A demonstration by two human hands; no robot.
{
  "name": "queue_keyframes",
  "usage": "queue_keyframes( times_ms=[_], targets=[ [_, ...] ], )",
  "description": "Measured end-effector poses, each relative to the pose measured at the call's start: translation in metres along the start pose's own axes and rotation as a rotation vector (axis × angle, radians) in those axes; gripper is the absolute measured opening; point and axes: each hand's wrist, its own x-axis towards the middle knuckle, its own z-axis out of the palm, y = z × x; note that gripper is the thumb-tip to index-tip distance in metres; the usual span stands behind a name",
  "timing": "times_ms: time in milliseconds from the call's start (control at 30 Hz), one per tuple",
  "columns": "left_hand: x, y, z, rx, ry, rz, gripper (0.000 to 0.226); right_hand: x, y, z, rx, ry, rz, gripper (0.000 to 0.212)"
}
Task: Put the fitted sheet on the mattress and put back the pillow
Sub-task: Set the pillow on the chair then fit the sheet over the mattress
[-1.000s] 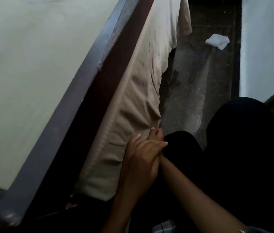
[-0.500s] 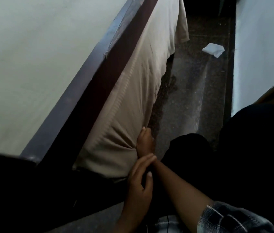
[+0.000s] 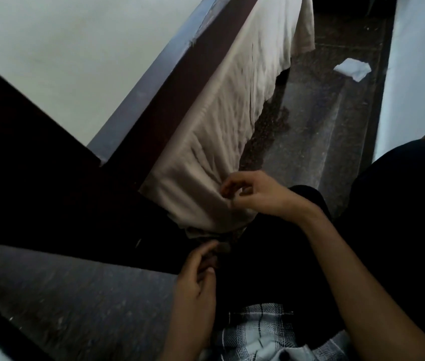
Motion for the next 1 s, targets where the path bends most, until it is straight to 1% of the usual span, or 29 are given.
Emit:
queue_keyframes(
  times_ms=[33,67,100,133,167,200,233,267,300,333,400,433,467,567,600,667,700,767,800,833,867,900,933,967,1000],
  targets=[
    [0.002,0.004,-0.001,-0.005,0.025,-0.002,0.032,-0.002,-0.002,0.005,-0.056,-0.096,-0.016,0.032],
    [0.002,0.009,-0.002,-0.021,0.055,-0.032,0.027,-0.003,-0.002,0.011,-0.162,-0.110,-0.049,0.037],
    [0.003,0.013,-0.002,-0.059,0.081,-0.090,0.025,0.000,0.003,0.017,-0.280,-0.059,-0.093,0.034],
    [0.004,0.016,0.001,-0.099,0.103,-0.175,0.025,0.003,0.009,0.022,-0.348,0.009,-0.125,0.025],
    [0.007,0.015,0.005,-0.144,0.098,-0.273,0.021,0.004,0.013,0.022,-0.342,0.070,-0.131,0.015],
    [0.012,0.013,0.010,-0.212,0.066,-0.386,0.015,0.005,0.017,0.019,-0.294,0.126,-0.121,0.014],
    [0.018,0.010,0.017,-0.302,0.052,-0.495,0.014,0.004,0.018,0.014,-0.239,0.175,-0.112,0.017],
    [0.025,0.006,0.022,-0.397,0.071,-0.583,0.018,0.004,0.019,0.009,-0.196,0.216,-0.109,0.017],
    [0.033,-0.002,0.027,-0.462,0.114,-0.624,0.019,0.003,0.019,0.003,-0.163,0.248,-0.110,0.014],
    [0.040,-0.009,0.031,-0.449,0.159,-0.615,0.018,0.002,0.018,-0.001,-0.140,0.271,-0.111,0.014],
    [0.053,-0.023,0.037,-0.329,0.205,-0.564,0.022,0.001,0.016,-0.004,-0.103,0.298,-0.113,0.020],
    [0.058,-0.030,0.040,-0.291,0.224,-0.565,0.025,0.002,0.015,-0.003,-0.097,0.300,-0.111,0.023],
    [0.063,-0.040,0.042,-0.268,0.202,-0.582,0.027,0.002,0.015,-0.001,-0.102,0.292,-0.107,0.026],
    [0.071,-0.054,0.047,-0.331,-0.009,-0.664,0.030,0.003,0.020,0.002,-0.137,0.255,-0.074,0.032],
    [0.074,-0.058,0.049,-0.296,-0.032,-0.677,0.030,0.003,0.021,0.003,-0.149,0.250,-0.065,0.033],
    [0.079,-0.055,0.056,-0.162,0.004,-0.672,0.029,0.004,0.023,0.004,-0.164,0.249,-0.052,0.032],
    [0.079,-0.055,0.055,-0.150,-0.016,-0.654,0.032,0.005,0.024,0.004,-0.163,0.250,-0.049,0.031],
    [0.077,-0.058,0.047,-0.123,-0.151,-0.594,0.037,0.005,0.024,0.004,-0.154,0.252,-0.049,0.031],
    [0.077,-0.055,0.046,-0.077,-0.166,-0.603,0.039,0.005,0.024,0.003,-0.147,0.237,-0.044,0.027],
    [0.077,-0.054,0.046,-0.059,-0.140,-0.628,0.042,0.005,0.025,0.003,-0.137,0.207,-0.034,0.022],
    [0.074,-0.055,0.043,-0.049,-0.154,-0.659,0.052,0.004,0.026,0.003,-0.126,0.175,-0.021,0.016],
    [0.067,-0.052,0.035,-0.022,-0.210,-0.660,0.064,0.004,0.027,0.003,-0.120,0.159,-0.012,0.013],
    [0.057,-0.046,0.027,0.031,-0.277,-0.652,0.069,0.003,0.027,0.002,-0.117,0.161,-0.010,0.015],
    [0.045,-0.038,0.018,0.096,-0.333,-0.619,0.060,0.003,0.027,0.000,-0.119,0.180,-0.017,0.019],
    [0.035,-0.033,0.009,0.161,-0.349,-0.580,0.045,0.002,0.025,-0.003,-0.123,0.206,-0.030,0.022]
  ],
)
